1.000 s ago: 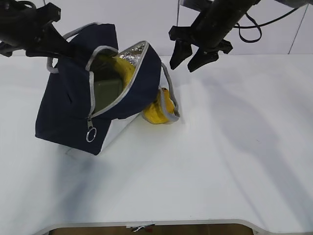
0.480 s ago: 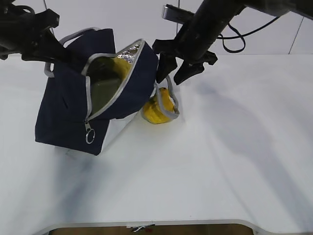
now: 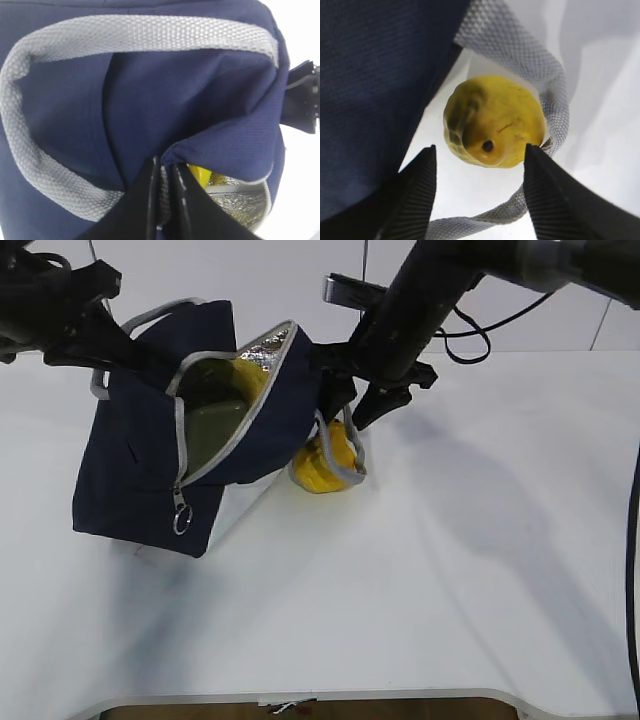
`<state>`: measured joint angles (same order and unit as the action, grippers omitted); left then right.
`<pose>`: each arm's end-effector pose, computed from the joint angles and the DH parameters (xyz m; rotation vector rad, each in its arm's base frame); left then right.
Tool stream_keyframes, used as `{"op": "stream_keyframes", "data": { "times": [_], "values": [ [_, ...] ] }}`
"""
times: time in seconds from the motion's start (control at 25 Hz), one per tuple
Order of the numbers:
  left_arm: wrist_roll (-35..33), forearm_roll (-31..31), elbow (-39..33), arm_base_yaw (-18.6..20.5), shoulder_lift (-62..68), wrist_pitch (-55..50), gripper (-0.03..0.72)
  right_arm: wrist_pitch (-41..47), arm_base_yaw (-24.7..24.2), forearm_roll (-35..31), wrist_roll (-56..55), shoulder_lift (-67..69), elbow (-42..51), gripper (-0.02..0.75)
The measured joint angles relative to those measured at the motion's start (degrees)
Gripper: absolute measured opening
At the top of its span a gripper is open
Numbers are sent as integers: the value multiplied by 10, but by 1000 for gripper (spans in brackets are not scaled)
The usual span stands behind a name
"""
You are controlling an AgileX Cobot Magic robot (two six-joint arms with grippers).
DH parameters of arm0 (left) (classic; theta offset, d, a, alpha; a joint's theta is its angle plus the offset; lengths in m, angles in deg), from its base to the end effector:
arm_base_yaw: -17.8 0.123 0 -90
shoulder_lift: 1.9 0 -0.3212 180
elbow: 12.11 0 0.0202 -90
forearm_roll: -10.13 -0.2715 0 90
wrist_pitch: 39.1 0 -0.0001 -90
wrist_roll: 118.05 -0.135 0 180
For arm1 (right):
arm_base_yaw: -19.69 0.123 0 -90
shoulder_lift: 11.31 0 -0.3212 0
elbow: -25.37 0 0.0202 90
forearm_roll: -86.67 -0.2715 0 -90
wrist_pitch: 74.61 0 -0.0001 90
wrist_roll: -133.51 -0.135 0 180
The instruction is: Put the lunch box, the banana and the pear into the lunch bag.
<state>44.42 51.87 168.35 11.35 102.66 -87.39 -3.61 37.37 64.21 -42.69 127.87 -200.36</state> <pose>0.4075 -0.1136 0.2925 0.0691 2.5080 -0.7936 0.5111 0.2141 0.2164 -0.4231 2.8292 0.6049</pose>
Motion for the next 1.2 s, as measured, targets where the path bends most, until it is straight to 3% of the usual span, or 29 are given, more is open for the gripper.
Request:
{"op": "stream_keyframes", "data": {
  "times": [1.2],
  "values": [
    [1,-1,0,0,0,-3,15,-25,2,-9,-1,37,0,447]
  ]
}}
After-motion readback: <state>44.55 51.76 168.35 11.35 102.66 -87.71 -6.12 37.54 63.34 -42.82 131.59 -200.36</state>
